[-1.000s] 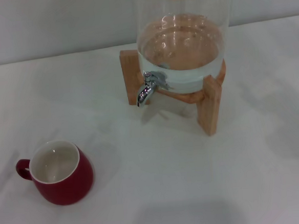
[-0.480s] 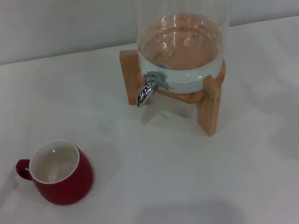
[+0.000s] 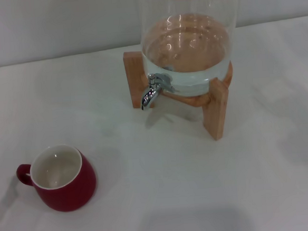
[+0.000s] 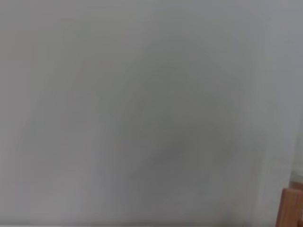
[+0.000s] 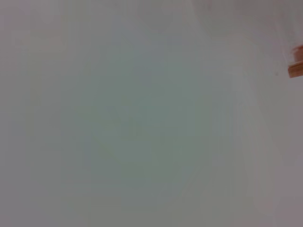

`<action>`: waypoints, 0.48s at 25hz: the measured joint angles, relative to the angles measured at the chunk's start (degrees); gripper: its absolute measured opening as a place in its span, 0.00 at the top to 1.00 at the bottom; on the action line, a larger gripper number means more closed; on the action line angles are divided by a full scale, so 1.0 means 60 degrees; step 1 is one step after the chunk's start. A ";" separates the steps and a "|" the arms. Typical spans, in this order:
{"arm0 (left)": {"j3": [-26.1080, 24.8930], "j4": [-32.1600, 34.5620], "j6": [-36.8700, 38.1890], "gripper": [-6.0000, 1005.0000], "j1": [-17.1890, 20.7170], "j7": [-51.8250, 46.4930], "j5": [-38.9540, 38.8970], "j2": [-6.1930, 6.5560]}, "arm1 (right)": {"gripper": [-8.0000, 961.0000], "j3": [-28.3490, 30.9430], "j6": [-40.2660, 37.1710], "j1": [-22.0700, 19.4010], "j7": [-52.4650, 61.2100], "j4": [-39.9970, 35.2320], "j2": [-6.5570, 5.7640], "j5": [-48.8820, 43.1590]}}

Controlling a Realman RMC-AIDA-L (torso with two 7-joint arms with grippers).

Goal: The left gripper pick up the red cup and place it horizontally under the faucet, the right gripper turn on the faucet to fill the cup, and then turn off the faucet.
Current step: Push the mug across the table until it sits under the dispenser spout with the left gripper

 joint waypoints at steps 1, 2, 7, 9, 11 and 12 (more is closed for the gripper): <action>0.0000 -0.0004 0.0032 0.14 0.0005 0.0027 0.0036 0.0001 | 0.25 0.0036 0.0000 -0.0001 0.0000 0.0000 0.0002 0.0000; -0.0002 -0.0008 0.0102 0.14 0.0027 0.0113 0.0168 0.0001 | 0.25 0.0078 -0.0001 -0.0001 0.0000 -0.0004 0.0005 0.0000; 0.0001 0.0001 0.0195 0.14 0.0045 0.0450 0.0531 0.0001 | 0.25 0.0096 -0.0003 0.0012 -0.0022 -0.0027 0.0006 0.0000; 0.0007 0.0030 0.0214 0.14 0.0045 0.0638 0.0687 0.0001 | 0.25 0.0097 -0.0004 0.0027 -0.0035 -0.0028 0.0005 0.0001; 0.0011 0.0044 0.0250 0.14 0.0029 0.0809 0.0853 0.0001 | 0.25 0.0097 -0.0004 0.0037 -0.0047 -0.0029 0.0004 0.0003; 0.0012 0.0047 0.0275 0.14 0.0023 0.0844 0.0909 0.0001 | 0.25 0.0097 -0.0004 0.0039 -0.0051 -0.0029 0.0003 0.0005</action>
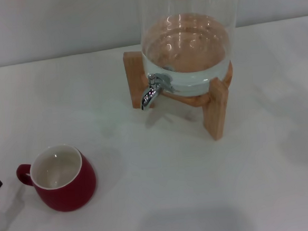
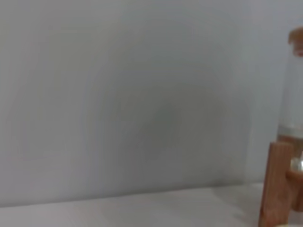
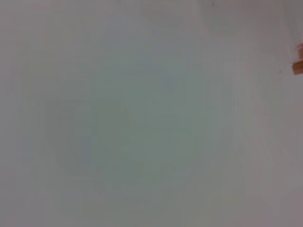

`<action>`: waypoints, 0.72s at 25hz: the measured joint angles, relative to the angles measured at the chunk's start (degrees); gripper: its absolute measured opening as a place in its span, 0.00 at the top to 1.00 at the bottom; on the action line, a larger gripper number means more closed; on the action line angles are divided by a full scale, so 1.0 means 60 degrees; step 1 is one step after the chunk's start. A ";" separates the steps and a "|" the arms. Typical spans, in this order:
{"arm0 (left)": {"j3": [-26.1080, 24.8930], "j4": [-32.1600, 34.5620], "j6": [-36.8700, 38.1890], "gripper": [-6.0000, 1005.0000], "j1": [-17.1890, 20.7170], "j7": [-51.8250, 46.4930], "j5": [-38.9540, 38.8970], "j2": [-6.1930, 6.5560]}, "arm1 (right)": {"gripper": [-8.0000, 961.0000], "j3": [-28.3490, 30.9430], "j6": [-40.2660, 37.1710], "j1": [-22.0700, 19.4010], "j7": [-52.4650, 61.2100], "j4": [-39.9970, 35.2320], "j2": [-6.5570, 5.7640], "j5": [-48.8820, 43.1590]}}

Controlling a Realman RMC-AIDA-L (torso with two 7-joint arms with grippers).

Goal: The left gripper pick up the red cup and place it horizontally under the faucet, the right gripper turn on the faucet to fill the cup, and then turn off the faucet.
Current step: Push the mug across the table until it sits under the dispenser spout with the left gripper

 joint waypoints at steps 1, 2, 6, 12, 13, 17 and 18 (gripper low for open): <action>0.0001 0.0004 0.0028 0.14 -0.0002 0.0027 0.0041 0.0000 | 0.25 0.0000 0.0000 0.0001 -0.0002 -0.0001 -0.0001 0.0001; 0.0001 0.0004 0.0028 0.14 -0.0002 0.0027 0.0041 0.0000 | 0.25 0.0000 0.0000 0.0002 -0.0003 -0.0001 -0.0002 0.0003; 0.0001 0.0037 0.0139 0.14 0.0061 0.0304 0.0067 0.0000 | 0.25 0.0000 0.0000 0.0004 -0.0003 -0.0001 -0.0003 0.0008; 0.0001 0.0002 0.0534 0.14 0.0068 0.0441 0.0077 0.0000 | 0.25 -0.0001 0.0000 0.0022 -0.0001 -0.0001 -0.0003 0.0016; 0.0001 -0.0012 0.0576 0.14 0.0057 0.0448 0.0078 0.0000 | 0.25 0.0000 0.0000 0.0024 -0.0001 -0.0001 -0.0003 0.0018; 0.0006 -0.0042 0.0746 0.14 -0.0007 0.0460 0.0082 0.0000 | 0.25 0.0000 0.0000 0.0039 -0.0003 0.0000 0.0002 0.0024; 0.0014 -0.0046 0.0785 0.14 -0.0029 0.0461 0.0082 -0.0001 | 0.25 0.0000 0.0000 0.0039 -0.0003 -0.0001 0.0003 0.0024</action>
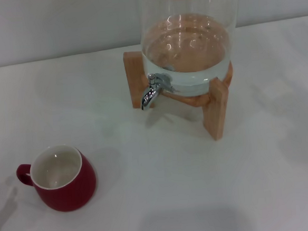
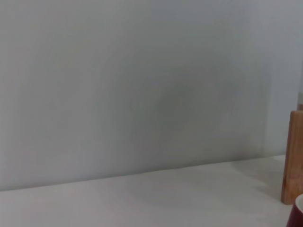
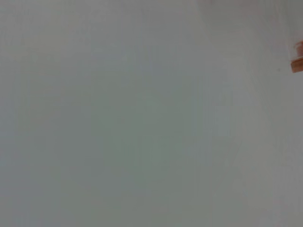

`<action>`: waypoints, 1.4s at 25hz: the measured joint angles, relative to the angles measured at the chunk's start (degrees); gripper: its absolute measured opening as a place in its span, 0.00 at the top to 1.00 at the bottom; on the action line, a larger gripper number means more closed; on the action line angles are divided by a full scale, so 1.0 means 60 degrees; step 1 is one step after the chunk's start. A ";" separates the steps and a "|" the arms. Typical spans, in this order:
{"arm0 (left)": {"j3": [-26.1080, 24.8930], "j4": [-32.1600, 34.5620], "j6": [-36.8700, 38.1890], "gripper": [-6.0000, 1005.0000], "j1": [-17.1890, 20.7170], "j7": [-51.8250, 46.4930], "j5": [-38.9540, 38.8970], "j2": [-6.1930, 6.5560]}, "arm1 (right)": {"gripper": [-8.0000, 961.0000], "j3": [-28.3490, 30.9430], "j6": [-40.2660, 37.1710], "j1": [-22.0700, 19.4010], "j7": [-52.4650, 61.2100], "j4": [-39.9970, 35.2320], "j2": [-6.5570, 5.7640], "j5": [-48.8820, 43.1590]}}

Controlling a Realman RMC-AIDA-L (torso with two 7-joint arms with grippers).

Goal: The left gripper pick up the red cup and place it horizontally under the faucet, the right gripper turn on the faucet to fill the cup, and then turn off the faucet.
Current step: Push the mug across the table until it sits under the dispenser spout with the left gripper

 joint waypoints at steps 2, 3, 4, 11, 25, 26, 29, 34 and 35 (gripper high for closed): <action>0.0049 -0.0028 0.0164 0.14 -0.0098 0.0001 0.0049 -0.0001 | 0.25 0.0000 0.0000 0.0000 -0.0001 0.0000 0.0001 0.0000; 0.0059 -0.0046 0.0201 0.14 -0.0135 0.0002 0.0088 -0.0004 | 0.25 0.0000 0.0000 0.0001 -0.0002 -0.0010 0.0003 0.0003; 0.0065 -0.0072 0.0245 0.14 -0.0192 0.0002 0.0144 -0.0006 | 0.25 0.0002 0.0000 0.0001 -0.0005 -0.0027 0.0004 0.0011; 0.0075 -0.0160 0.0434 0.15 -0.0361 -0.0016 0.0279 0.0002 | 0.25 0.0028 0.0001 -0.0020 -0.0031 -0.0090 0.0010 0.0107; 0.0075 -0.0490 0.0713 0.16 -0.0661 0.0001 0.0585 0.0003 | 0.25 0.0141 0.0009 0.0023 -0.0047 -0.0117 0.0009 0.0119; 0.0075 -0.0490 0.0734 0.16 -0.0680 -0.0005 0.0629 0.0003 | 0.25 0.0145 0.0012 0.0024 -0.0047 -0.0117 0.0009 0.0119; 0.0075 -0.0510 0.0864 0.17 -0.0766 -0.0044 0.0790 0.0001 | 0.25 0.0147 0.0018 0.0027 -0.0048 -0.0117 0.0009 0.0119; 0.0075 -0.0535 0.0951 0.18 -0.0857 -0.0052 0.0888 -0.0014 | 0.25 0.0147 0.0032 0.0029 -0.0048 -0.0117 0.0009 0.0119; 0.0075 -0.0535 0.0954 0.19 -0.0868 -0.0052 0.0891 -0.0014 | 0.25 0.0147 0.0042 0.0030 -0.0048 -0.0117 0.0009 0.0119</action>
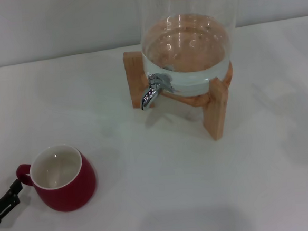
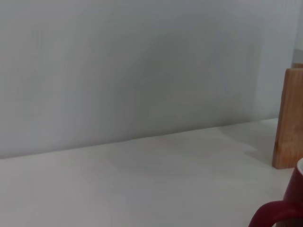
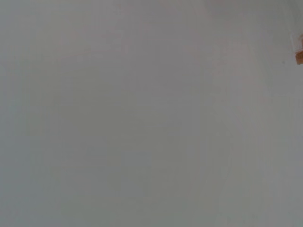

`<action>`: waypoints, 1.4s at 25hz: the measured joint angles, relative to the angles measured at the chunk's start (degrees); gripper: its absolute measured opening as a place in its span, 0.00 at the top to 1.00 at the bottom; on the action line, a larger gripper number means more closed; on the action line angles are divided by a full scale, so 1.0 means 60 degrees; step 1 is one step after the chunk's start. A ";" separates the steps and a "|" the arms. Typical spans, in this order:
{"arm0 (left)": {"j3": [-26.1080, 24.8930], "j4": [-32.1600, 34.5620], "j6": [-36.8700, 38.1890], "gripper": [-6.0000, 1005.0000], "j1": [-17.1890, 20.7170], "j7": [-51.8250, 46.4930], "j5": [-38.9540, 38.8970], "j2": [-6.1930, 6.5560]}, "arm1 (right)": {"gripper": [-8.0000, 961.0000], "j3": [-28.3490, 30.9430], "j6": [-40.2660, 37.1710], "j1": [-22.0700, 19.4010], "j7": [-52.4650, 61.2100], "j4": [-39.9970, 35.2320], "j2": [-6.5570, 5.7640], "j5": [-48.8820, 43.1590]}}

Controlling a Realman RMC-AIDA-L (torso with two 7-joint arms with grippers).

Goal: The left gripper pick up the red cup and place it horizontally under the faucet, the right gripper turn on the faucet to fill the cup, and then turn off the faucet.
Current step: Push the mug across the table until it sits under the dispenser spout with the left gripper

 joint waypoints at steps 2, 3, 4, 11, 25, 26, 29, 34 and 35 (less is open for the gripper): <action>0.0000 0.0000 0.0004 0.19 -0.0017 0.0000 0.0005 0.0000 | 0.25 0.0000 0.0002 0.0000 0.0000 0.0000 0.0000 0.0000; 0.0000 0.0000 0.0004 0.19 -0.0026 0.0000 0.0005 0.0000 | 0.25 0.0000 0.0005 -0.0001 -0.0001 0.0000 0.0000 0.0000; 0.0000 0.0000 0.0004 0.20 -0.0035 0.0001 0.0005 0.0000 | 0.25 0.0000 0.0005 -0.0005 0.0000 0.0000 -0.0001 0.0000; 0.0000 0.0003 0.0004 0.22 -0.0122 0.0003 0.0006 -0.0001 | 0.25 0.0000 0.0004 -0.0011 0.0000 0.0000 0.0000 -0.0002; 0.0000 -0.0197 0.0170 0.25 -0.0440 0.0005 0.0001 0.0000 | 0.25 0.0008 -0.0027 -0.0030 0.0000 0.0001 0.0000 -0.0003; 0.0000 -0.0198 0.0178 0.26 -0.0441 0.0005 0.0001 0.0000 | 0.25 0.0012 -0.0026 -0.0029 0.0000 0.0001 0.0000 -0.0003; -0.0001 -0.0197 0.0218 0.26 -0.0447 0.0005 0.0001 0.0001 | 0.25 0.0033 -0.0020 -0.0021 0.0000 0.0001 0.0000 -0.0003; 0.0000 -0.0198 0.0203 0.28 -0.0457 0.0006 0.0002 0.0001 | 0.25 0.0049 -0.0011 -0.0017 0.0000 0.0001 0.0000 -0.0003; 0.0000 -0.0198 0.0185 0.28 -0.0458 0.0006 0.0002 0.0001 | 0.25 0.0052 -0.0009 -0.0017 0.0000 0.0001 0.0000 -0.0003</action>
